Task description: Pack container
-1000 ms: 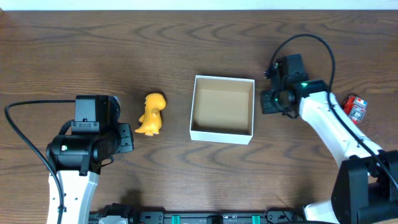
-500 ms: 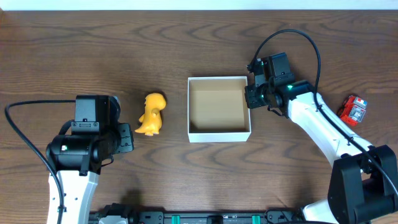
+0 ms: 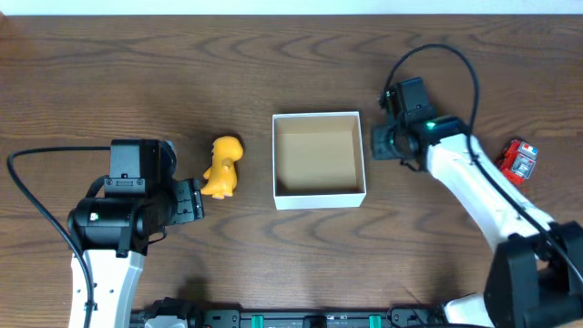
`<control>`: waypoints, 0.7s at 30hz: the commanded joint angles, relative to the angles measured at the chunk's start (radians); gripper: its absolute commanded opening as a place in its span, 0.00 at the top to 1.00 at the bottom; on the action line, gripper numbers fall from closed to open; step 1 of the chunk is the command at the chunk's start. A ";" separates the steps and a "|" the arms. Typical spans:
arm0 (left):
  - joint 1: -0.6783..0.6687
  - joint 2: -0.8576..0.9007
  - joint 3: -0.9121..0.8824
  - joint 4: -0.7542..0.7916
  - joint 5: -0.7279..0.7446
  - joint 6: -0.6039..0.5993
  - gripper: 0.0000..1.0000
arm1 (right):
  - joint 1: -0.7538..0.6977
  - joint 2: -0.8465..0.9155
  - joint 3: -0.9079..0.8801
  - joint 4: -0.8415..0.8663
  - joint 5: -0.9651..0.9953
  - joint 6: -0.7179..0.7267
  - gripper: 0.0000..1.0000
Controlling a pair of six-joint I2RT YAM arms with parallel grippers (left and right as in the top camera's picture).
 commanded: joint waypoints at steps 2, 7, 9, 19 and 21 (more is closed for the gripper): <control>0.002 0.000 0.020 -0.005 0.003 0.005 0.24 | -0.047 -0.154 0.099 -0.027 0.079 -0.009 0.05; 0.002 0.000 0.020 -0.005 0.003 0.005 0.24 | -0.113 -0.248 0.104 -0.029 0.089 0.017 0.12; 0.002 0.000 0.020 -0.005 0.003 0.005 0.24 | -0.161 -0.245 0.104 -0.064 0.121 0.067 0.13; 0.002 0.000 0.020 -0.005 0.003 0.005 0.16 | -0.369 -0.039 0.104 -0.111 0.088 0.034 0.01; 0.002 0.000 0.020 -0.005 0.003 0.005 0.16 | -0.378 0.007 0.104 -0.107 0.084 0.033 0.01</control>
